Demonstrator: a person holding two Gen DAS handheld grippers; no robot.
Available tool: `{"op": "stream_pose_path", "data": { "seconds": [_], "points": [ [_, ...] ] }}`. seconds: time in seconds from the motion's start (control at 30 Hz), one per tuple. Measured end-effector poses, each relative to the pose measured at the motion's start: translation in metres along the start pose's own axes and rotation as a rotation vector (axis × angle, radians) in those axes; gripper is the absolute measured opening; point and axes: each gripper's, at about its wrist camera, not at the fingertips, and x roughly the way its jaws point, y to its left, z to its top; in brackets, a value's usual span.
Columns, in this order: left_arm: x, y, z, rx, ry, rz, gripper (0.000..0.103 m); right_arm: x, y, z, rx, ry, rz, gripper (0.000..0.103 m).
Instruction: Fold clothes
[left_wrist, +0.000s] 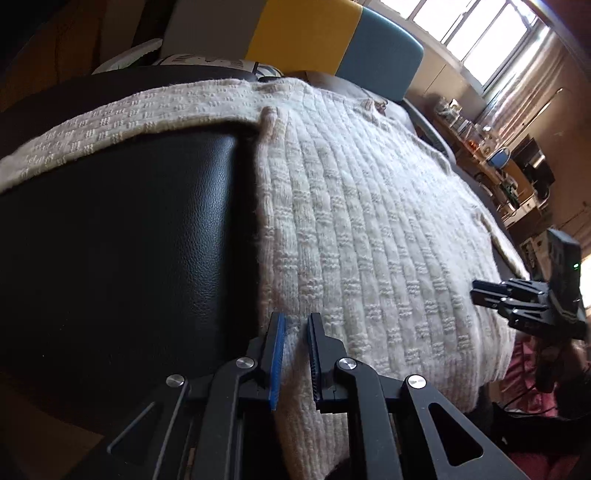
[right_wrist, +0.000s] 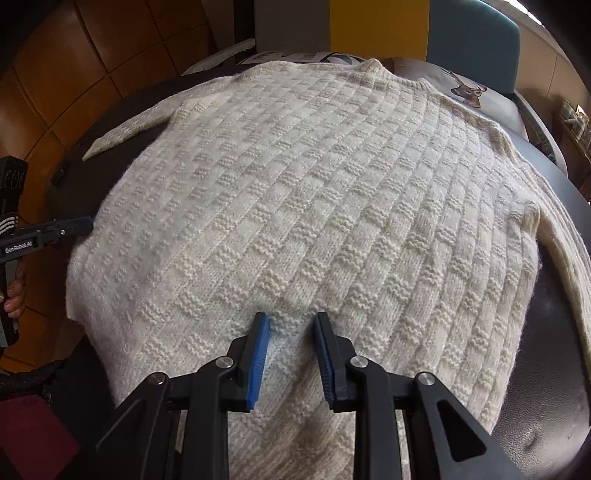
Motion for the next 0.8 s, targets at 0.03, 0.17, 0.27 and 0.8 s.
{"op": "stream_pose_path", "data": {
  "seconds": [0.03, 0.17, 0.27, 0.8],
  "points": [
    [0.002, -0.003, -0.001, 0.023, 0.002, 0.039, 0.005, 0.000, -0.001, -0.001, 0.003, -0.002, 0.003, 0.025],
    [0.003, -0.003, -0.003, 0.047, 0.022, 0.133, 0.005, -0.003, 0.007, -0.006, -0.082, -0.002, -0.048, 0.024],
    [0.000, -0.003, 0.001, 0.036, 0.019, 0.143, 0.005, -0.003, 0.007, -0.009, -0.104, -0.019, -0.045, 0.024],
    [0.024, -0.060, 0.140, 0.209, -0.140, 0.061, 0.010, -0.026, -0.016, 0.005, -0.005, -0.116, -0.038, 0.027]
  ]
}}
